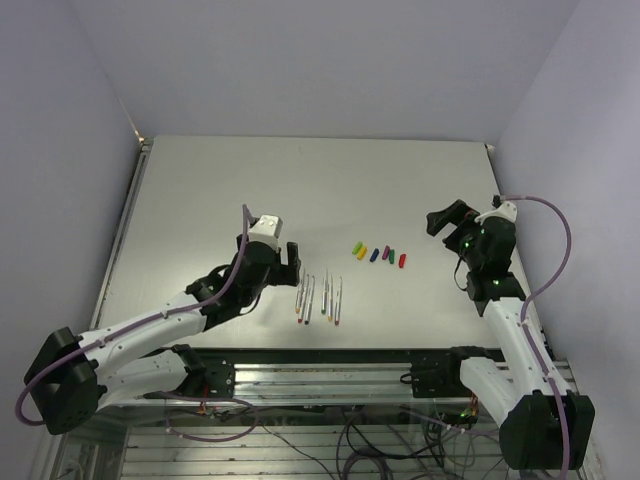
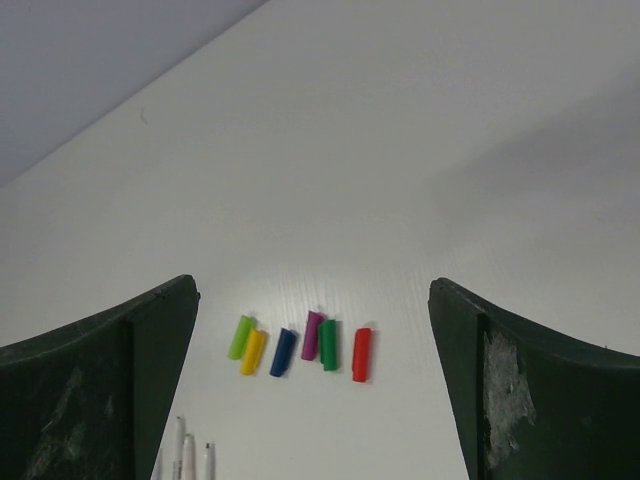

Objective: Insert the pens into the pen caps

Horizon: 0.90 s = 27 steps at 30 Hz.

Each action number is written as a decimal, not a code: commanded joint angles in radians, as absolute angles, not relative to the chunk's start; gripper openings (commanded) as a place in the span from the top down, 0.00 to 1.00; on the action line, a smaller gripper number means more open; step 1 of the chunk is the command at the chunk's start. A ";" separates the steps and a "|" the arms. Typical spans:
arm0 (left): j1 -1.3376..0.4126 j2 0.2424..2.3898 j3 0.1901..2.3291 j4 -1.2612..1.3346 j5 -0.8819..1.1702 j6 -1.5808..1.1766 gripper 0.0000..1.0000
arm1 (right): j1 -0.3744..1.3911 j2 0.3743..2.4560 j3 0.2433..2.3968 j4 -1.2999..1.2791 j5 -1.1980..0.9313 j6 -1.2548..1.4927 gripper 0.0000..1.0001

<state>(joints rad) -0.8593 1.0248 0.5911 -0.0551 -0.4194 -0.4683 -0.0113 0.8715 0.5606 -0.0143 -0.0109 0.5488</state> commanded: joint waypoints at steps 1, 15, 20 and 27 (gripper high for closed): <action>-0.861 0.999 0.585 -0.108 -0.428 -0.511 0.05 | -0.011 0.880 0.552 0.063 -0.071 0.608 0.00; -0.861 1.019 0.558 -0.101 -0.482 -0.552 0.05 | -0.010 0.853 0.573 0.013 -0.093 0.555 0.12; -0.861 1.021 0.542 -0.077 -0.475 -0.536 0.05 | -0.010 0.847 0.582 -0.015 -0.066 0.519 0.15; -0.861 1.037 0.530 -0.110 -0.469 -0.532 0.03 | -0.010 0.877 0.606 -0.058 -0.027 0.528 0.20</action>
